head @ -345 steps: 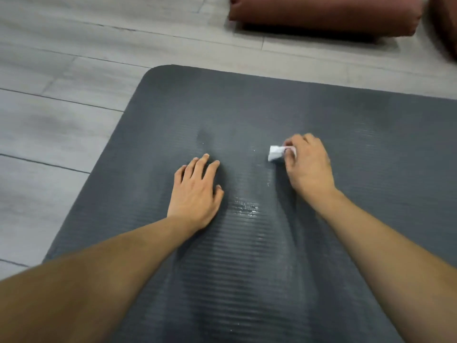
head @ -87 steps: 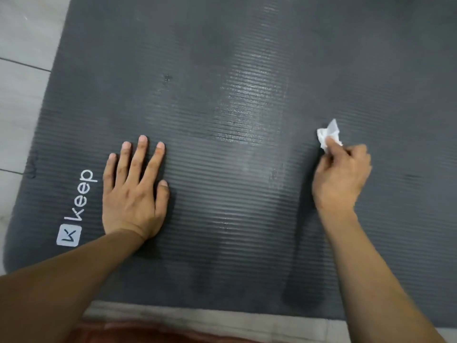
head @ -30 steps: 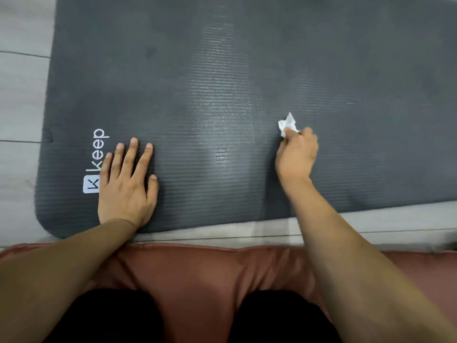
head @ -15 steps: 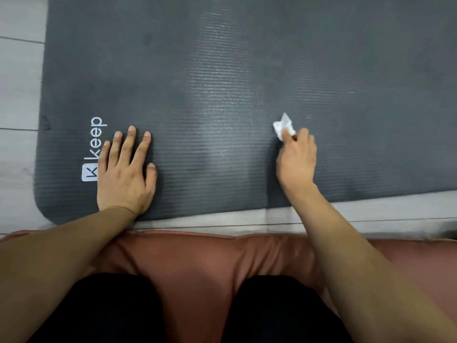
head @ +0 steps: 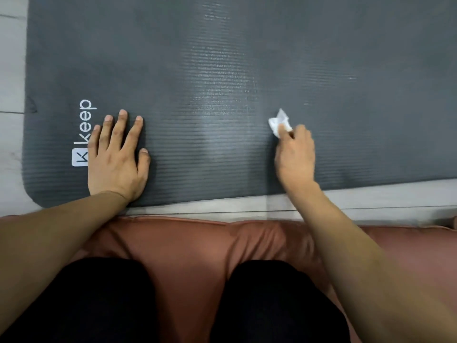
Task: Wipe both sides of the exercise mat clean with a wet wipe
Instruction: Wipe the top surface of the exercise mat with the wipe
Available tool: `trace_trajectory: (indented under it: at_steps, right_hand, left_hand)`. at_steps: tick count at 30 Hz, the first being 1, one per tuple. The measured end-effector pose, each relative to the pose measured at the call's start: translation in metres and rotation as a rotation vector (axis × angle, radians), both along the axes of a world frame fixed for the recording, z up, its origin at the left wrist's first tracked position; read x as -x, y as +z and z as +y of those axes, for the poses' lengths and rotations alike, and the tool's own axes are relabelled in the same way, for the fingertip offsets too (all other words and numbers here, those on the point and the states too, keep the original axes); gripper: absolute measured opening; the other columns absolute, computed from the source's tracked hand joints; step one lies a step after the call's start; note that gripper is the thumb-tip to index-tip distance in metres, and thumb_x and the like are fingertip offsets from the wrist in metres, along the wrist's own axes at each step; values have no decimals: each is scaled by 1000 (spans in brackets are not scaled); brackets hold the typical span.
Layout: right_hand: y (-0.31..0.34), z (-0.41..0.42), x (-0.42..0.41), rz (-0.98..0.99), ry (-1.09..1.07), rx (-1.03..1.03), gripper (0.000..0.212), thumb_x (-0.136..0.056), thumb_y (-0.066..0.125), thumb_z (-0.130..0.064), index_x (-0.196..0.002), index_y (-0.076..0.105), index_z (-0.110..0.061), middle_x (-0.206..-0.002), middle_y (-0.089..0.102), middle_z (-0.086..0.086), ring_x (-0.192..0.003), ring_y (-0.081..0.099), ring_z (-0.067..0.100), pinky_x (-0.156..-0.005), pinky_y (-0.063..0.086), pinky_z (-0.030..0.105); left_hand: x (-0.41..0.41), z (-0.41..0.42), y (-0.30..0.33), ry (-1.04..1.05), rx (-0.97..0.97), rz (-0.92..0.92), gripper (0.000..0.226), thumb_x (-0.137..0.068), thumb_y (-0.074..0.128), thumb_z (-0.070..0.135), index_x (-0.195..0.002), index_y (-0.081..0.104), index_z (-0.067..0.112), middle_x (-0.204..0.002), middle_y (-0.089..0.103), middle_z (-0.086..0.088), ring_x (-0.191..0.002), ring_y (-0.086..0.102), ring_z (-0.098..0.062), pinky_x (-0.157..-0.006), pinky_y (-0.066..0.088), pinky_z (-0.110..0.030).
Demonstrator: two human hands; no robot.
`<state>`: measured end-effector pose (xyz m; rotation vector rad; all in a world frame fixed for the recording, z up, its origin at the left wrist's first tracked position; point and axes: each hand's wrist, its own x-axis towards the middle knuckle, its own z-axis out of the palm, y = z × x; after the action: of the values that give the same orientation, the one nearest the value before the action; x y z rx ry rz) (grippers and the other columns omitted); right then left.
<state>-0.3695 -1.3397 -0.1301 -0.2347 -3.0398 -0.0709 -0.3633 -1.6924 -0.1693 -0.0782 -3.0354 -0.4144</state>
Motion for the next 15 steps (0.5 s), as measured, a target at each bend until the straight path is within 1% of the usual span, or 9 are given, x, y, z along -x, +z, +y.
trace_trajectory:
  at_steps: [2,3,4,5,7,9,11,13,15]
  right_hand:
    - [-2,15,-4,-4,-152,-1,40,-83,50,-1,-121,59,-1,-96,53,23,-86,52,41,-77,44,47]
    - [-6,4,-3,4,-159,19,45,-83,50,-1,-128,55,0,-99,53,23,-89,51,40,-80,43,47]
    - [-10,-16,-2,15,-108,70,50,-85,50,-2,-135,50,0,-101,54,22,-90,51,38,-80,43,45]
    - [-11,-43,-1,-2,-9,134,50,-88,48,-5,-138,48,-3,-100,55,20,-89,52,36,-77,43,43]
    - [-9,-103,-6,-53,303,229,40,-90,46,-11,-128,57,-7,-92,58,16,-82,55,34,-68,43,40]
    - [-1,-144,-19,-113,594,173,39,-80,53,-8,-118,63,-3,-91,58,14,-80,55,32,-68,44,41]
    - [2,-132,-21,-105,694,156,40,-77,62,-9,-117,64,-4,-90,56,11,-77,53,29,-67,41,40]
    - [2,-89,-21,-56,606,75,37,-79,64,-10,-116,65,-5,-84,55,12,-72,52,31,-61,36,41]
    - [-2,-27,-28,-27,353,32,39,-80,61,-5,-119,65,-3,-81,54,16,-68,52,33,-57,37,41]
  left_hand:
    - [1,0,0,4,0,3,63,-98,38,35,-160,34,21,-169,27,-9,-157,19,-32,-129,8,-47]
    - [1,0,0,2,0,1,63,-99,38,35,-160,34,21,-169,27,-9,-157,19,-32,-129,8,-47]
    - [1,0,0,2,2,1,63,-99,38,35,-160,34,21,-169,27,-9,-156,19,-32,-129,8,-46]
    - [0,1,0,4,5,2,63,-98,38,35,-160,34,21,-169,27,-9,-156,19,-32,-129,8,-46]
    - [0,0,0,-1,3,-1,63,-98,38,35,-160,33,22,-169,27,-9,-156,19,-32,-129,8,-46]
    - [0,0,1,-3,-8,-7,63,-99,37,35,-160,33,22,-169,26,-9,-157,18,-32,-129,6,-45]
    - [0,0,2,-6,-15,-10,63,-99,36,35,-160,33,22,-169,26,-9,-157,18,-32,-129,6,-45]
    - [0,0,2,-3,-16,-7,63,-99,36,36,-160,33,21,-168,27,-10,-156,19,-32,-129,7,-45]
    - [0,1,2,-4,-17,-7,63,-98,36,36,-160,34,21,-168,27,-10,-156,19,-32,-129,7,-46]
